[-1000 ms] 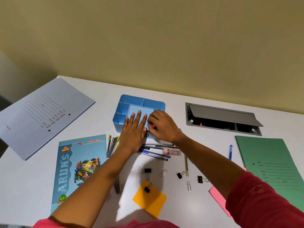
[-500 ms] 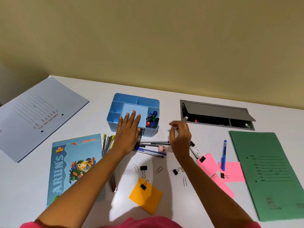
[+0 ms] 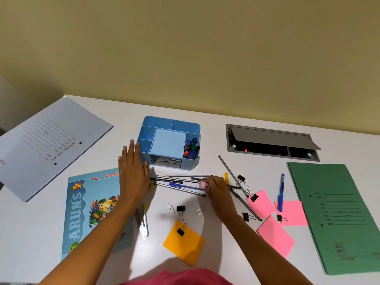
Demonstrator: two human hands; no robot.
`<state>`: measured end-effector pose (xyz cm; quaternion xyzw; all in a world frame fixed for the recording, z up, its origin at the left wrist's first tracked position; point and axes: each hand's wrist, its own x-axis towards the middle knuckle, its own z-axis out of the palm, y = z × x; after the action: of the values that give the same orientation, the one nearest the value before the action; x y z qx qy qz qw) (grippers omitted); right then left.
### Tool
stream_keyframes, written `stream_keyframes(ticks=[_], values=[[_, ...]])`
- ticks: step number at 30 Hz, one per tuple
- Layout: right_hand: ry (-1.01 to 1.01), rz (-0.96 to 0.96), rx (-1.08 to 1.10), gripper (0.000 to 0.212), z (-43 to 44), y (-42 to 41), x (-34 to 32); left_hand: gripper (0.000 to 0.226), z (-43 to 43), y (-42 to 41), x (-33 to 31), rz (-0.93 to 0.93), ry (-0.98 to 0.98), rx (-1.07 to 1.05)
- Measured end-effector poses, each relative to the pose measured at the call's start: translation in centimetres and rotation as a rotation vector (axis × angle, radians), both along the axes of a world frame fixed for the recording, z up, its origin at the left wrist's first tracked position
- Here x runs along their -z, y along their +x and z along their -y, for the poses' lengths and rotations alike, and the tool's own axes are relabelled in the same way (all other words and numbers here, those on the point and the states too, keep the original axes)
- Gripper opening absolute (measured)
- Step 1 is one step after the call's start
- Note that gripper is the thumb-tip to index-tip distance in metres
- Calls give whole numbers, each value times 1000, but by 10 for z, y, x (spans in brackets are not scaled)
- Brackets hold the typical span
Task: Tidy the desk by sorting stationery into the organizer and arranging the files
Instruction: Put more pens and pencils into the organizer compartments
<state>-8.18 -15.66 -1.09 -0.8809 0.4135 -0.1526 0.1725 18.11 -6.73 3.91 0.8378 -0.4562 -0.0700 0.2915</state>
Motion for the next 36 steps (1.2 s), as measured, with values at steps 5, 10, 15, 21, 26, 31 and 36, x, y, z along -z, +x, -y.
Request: stream_keyframes(ticks=[5, 10, 15, 21, 26, 31, 36], values=[[-75, -19, -61, 44, 3, 4, -8, 56, -9, 14, 9, 24, 60, 59], [-75, 183, -31, 46, -11, 5, -33, 56, -16, 11, 13, -10, 58, 71], [-82, 310, -115, 46, -32, 14, -57, 60, -26, -11, 13, -67, -4, 89], [-163, 402, -101, 30, -39, 61, -90, 64, -39, -37, 6, -36, -51, 115], [-22, 520, -94, 26, -29, 106, -109, 53, -40, -46, 5, -65, -56, -20], [138, 535, -138, 32, -21, 128, -105, 49, -35, -48, -4, -128, -94, -149], [186, 516, -133, 28, -12, 138, -93, 39, -26, -43, -12, -311, -134, -233]])
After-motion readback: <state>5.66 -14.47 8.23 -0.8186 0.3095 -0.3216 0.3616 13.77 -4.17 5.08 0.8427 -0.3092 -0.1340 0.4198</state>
